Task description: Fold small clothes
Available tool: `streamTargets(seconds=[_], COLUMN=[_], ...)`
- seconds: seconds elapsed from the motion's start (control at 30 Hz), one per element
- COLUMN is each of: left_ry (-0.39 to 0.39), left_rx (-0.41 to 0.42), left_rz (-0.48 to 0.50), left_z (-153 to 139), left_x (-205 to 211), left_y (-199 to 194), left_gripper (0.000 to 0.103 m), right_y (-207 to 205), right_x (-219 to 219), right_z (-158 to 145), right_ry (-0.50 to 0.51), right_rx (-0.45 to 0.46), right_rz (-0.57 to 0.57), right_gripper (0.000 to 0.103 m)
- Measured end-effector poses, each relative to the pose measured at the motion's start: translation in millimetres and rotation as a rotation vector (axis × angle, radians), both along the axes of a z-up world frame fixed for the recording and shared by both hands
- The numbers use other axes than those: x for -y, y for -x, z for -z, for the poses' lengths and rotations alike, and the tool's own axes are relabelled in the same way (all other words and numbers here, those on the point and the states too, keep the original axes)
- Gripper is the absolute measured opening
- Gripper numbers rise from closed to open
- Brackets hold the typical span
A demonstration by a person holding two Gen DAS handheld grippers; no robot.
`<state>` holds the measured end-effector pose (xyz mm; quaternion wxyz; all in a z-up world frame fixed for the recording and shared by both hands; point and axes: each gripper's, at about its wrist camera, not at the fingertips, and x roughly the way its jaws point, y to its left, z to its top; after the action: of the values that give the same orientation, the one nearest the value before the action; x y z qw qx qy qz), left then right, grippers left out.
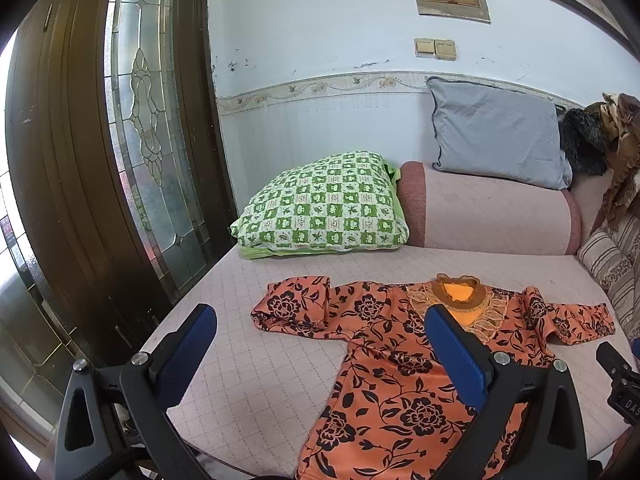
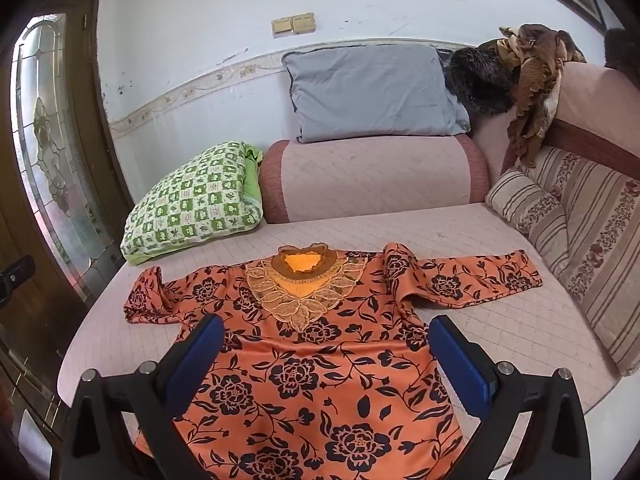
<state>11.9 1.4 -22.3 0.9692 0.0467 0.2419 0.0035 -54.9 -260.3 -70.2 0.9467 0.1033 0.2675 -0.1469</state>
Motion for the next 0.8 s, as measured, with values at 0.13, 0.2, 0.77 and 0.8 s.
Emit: streamTargets(seconds=[0.13,0.2,0.77,0.8], left_ry=[-0.003,-0.005,-0.061,-0.065], left_rx=[0.002,0.001,-0.071,-0.078], left_rz=[-0.004,-0.007,0.001,0.004], left_z=[-1,1,28,32], left_x=[-1,-1,23,27], left_y=[1,1,-42,-47], left_gripper=[0.103,0.103,0.103,0.103], right_y=[0,0,-27,-30], right_x=[3,5,52,57], right_z=[-2,-2,35,39], right_ry=[-0.010,-0.010,-0.124,-0.132], right_rx=[0.002,0.000,-0.062,-0.067], right_rz=[0.006,0.010,0.074,0.085], right_gripper=[0.103,0.103,0.103,0.103])
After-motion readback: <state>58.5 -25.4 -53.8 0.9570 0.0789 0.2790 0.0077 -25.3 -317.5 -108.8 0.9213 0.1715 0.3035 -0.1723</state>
